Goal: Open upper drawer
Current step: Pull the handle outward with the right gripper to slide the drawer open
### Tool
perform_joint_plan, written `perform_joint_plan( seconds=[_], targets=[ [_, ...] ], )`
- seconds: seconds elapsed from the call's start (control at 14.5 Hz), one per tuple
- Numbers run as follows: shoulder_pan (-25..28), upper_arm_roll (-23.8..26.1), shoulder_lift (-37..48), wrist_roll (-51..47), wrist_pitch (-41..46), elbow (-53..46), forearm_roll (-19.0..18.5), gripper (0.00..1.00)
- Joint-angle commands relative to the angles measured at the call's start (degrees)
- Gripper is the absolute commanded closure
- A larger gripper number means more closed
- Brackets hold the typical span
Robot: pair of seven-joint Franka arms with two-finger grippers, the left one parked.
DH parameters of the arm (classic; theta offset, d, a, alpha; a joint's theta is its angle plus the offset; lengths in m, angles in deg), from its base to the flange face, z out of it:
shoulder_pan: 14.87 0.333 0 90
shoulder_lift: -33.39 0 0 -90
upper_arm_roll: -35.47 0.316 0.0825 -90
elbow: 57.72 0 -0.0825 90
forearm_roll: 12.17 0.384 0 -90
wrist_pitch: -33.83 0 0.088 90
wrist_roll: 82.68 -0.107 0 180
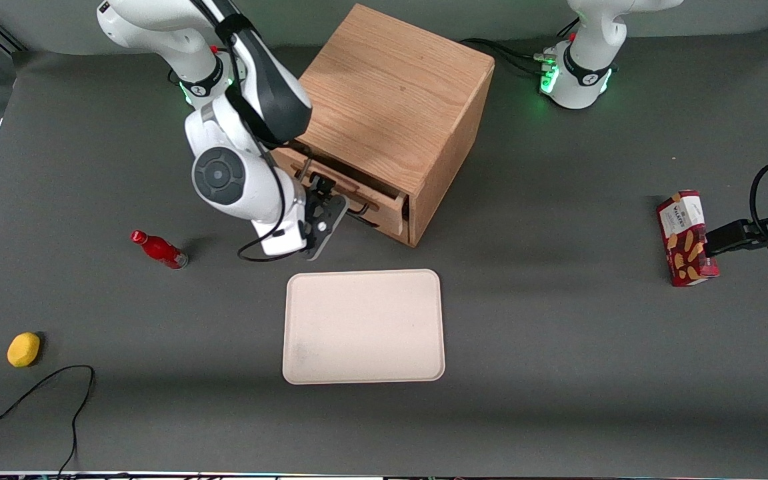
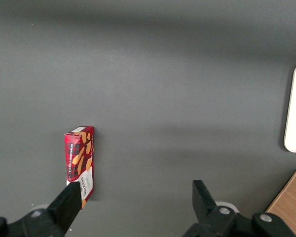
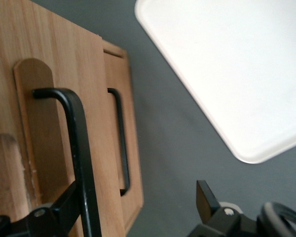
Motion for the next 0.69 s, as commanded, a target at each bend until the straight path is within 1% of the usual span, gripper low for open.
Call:
perform_joint_plan(
  seconds=[0.0, 0.41, 0.62],
  targets=[
    [-1.95, 0.06, 0.19, 1.30, -0.22, -1.22, -1.90, 0.00],
    [-5.99, 0.06, -0.95, 3.85, -0.22, -3.34, -2.61, 0.00],
    [-7.49, 0.15, -3.23, 4.63, -0.48, -5.35, -3.14, 0.00]
  ],
)
